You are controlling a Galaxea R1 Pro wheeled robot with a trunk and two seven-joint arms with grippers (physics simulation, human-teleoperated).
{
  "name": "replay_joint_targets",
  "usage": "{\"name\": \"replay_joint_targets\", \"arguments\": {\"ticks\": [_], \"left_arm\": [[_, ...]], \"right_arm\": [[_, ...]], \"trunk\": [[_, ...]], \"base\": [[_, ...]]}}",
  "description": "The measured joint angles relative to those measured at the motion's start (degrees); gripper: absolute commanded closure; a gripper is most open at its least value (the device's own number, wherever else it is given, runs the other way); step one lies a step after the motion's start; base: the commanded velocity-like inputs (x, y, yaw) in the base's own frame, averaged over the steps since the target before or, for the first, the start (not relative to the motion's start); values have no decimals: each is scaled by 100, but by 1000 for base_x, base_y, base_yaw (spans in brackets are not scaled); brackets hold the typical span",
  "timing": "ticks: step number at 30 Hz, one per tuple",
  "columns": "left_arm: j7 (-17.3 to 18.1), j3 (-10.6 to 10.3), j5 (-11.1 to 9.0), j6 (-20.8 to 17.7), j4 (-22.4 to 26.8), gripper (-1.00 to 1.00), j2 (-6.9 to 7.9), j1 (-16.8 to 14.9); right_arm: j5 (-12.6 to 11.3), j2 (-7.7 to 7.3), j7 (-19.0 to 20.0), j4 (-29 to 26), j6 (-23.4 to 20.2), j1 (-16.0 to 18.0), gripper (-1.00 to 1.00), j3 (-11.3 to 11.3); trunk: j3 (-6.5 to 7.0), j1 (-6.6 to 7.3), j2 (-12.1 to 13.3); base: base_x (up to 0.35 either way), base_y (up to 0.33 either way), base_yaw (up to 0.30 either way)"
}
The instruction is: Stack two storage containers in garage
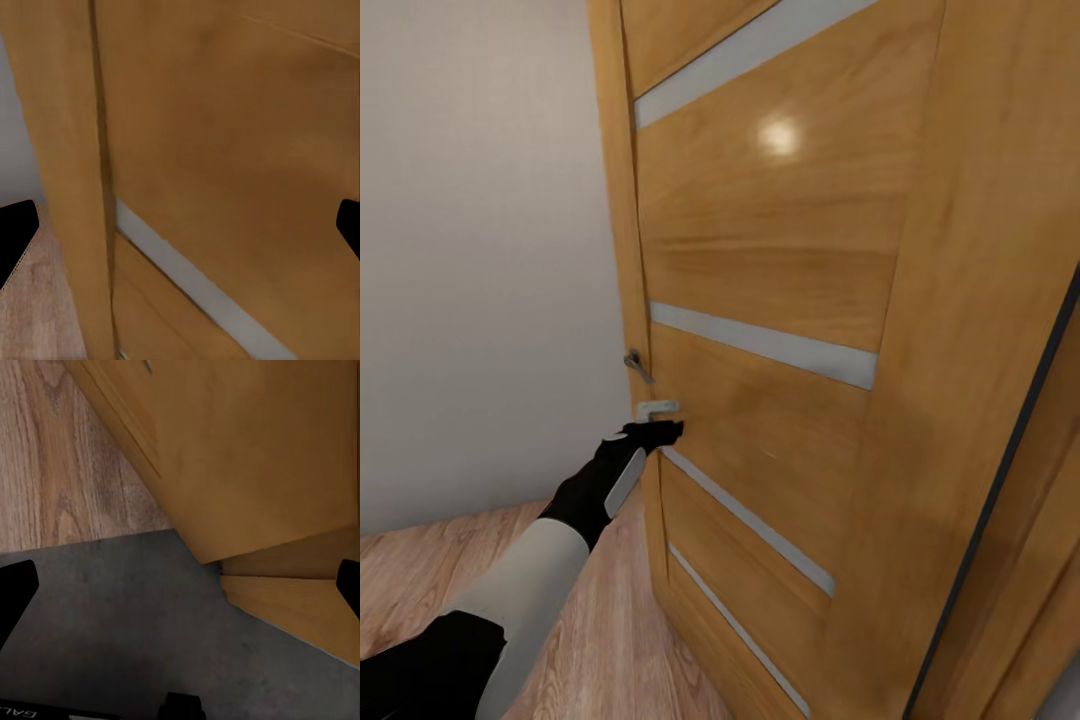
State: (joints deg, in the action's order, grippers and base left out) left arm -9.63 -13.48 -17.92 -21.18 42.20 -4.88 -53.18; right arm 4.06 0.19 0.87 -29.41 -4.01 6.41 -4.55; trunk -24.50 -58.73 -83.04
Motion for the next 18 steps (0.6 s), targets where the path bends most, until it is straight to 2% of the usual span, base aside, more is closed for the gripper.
{"name": "replay_joint_targets", "arguments": {"ticks": [8,10,13,18], "left_arm": [[4,-17,1,255,256,-100,259,197],[4,-18,-2,320,320,-100,264,210],[16,-22,-2,411,379,-100,265,214],[15,-20,16,557,367,-100,267,215]], "right_arm": [[-1,13,1,7,0,9,-100,-13],[-1,15,1,9,0,9,-100,-18],[13,14,1,12,0,-86,-100,9],[16,14,1,11,0,-444,-100,10]], "trunk": [[0,0,0],[0,1,0],[-1,3,-1],[-2,4,-2]], "base": [[0,0,0],[64,0,0],[239,0,0],[328,0,0]]}}
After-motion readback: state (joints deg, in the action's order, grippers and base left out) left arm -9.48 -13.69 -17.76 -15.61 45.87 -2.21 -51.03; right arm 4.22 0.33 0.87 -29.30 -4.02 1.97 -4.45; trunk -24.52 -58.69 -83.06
